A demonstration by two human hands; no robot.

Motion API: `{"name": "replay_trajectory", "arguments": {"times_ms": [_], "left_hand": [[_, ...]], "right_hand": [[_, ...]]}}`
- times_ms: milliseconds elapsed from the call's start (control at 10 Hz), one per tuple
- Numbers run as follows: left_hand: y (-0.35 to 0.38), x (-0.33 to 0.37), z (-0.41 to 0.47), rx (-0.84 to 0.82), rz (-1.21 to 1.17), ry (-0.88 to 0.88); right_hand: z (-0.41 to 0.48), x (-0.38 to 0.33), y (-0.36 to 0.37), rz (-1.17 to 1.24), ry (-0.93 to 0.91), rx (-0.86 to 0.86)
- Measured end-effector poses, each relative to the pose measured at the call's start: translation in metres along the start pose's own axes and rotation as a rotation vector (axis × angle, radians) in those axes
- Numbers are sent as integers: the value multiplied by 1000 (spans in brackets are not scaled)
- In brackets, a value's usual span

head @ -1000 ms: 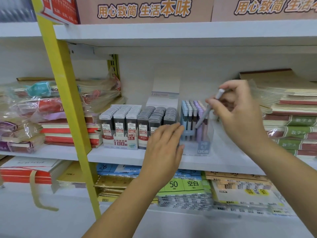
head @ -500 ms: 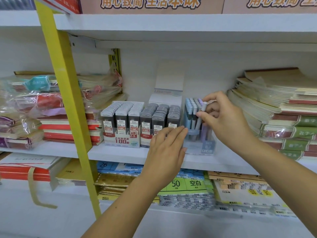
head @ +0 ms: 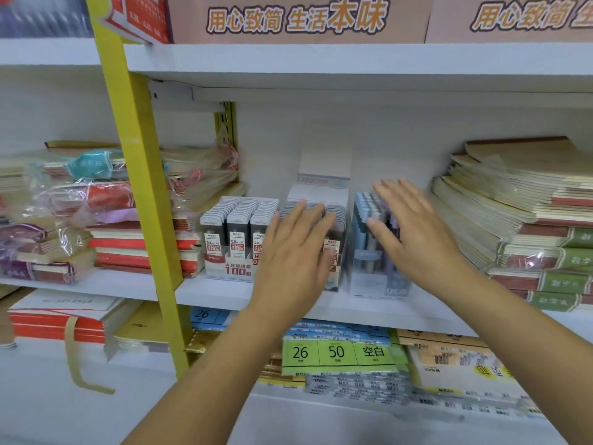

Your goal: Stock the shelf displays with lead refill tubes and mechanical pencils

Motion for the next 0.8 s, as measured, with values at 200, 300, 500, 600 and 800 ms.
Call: {"name": "replay_trajectory", "arguments": {"times_ms": [200,300,500,600,800], "left_hand": [[6,-29,16,-197,77,-72],[3,-30,18,-198,67,-63],[-21,-54,12,-99,48,-99],[-22,-82,1,-121,85,-189],[-31,-88,-7,-88,135,-173]], "right_hand": [[3,-2,6,-81,-8,-147],[4,-5,2,-117,8,-148],[14,-56,12,-228,-70,-126],[19,-84,41,-215,-162,-228],[18,-97,46,-94,-143,-209]]}}
Point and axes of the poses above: each hand's wrist, its own z-axis towards the middle knuckle, its own y-axis out of the palm, x = y × z, the point moved 6 cm from there along z, towards the middle knuckle, and after that the axes turned 15 degrees about -x, right-handed, at the moved point
